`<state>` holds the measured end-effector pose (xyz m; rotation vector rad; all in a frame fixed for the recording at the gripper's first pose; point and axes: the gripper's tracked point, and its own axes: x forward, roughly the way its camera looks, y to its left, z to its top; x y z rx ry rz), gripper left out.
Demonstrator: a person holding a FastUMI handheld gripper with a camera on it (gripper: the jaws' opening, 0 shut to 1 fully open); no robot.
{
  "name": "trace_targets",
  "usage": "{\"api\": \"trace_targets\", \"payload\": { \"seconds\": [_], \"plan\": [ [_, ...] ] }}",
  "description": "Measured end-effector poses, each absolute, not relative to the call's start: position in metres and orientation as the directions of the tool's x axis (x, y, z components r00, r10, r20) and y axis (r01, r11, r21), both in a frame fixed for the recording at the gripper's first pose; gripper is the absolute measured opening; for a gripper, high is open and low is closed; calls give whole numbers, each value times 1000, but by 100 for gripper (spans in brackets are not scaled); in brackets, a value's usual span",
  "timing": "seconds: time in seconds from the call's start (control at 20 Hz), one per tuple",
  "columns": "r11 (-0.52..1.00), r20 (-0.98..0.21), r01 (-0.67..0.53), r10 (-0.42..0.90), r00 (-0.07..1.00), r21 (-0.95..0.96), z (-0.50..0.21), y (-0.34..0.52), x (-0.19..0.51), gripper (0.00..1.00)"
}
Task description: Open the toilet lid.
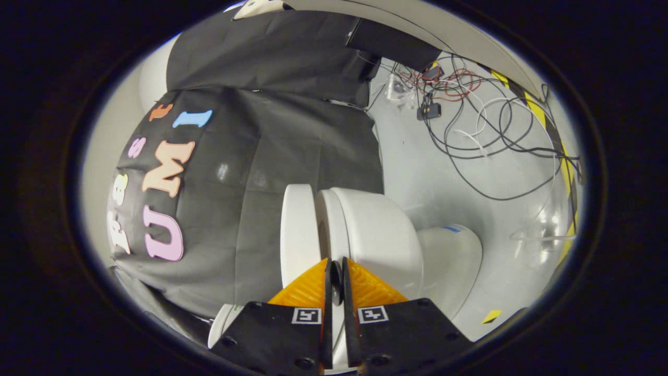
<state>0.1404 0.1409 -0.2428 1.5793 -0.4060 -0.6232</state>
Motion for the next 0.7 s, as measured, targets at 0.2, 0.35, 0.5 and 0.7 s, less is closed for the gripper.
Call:
{"api": "trace_targets", "payload": {
  "seconds": [0.2, 0.35, 0.5, 0.7],
  "plan": [
    [-67, -160, 149, -578, 801, 987, -243, 142, 139, 11],
    [-40, -165, 174, -581, 797, 984, -240, 141, 137, 11],
    [35, -166, 234, -605, 779, 972, -236, 138, 136, 11],
    [139, -110, 249, -624, 774, 959, -207, 136, 132, 8]
  ]
}}
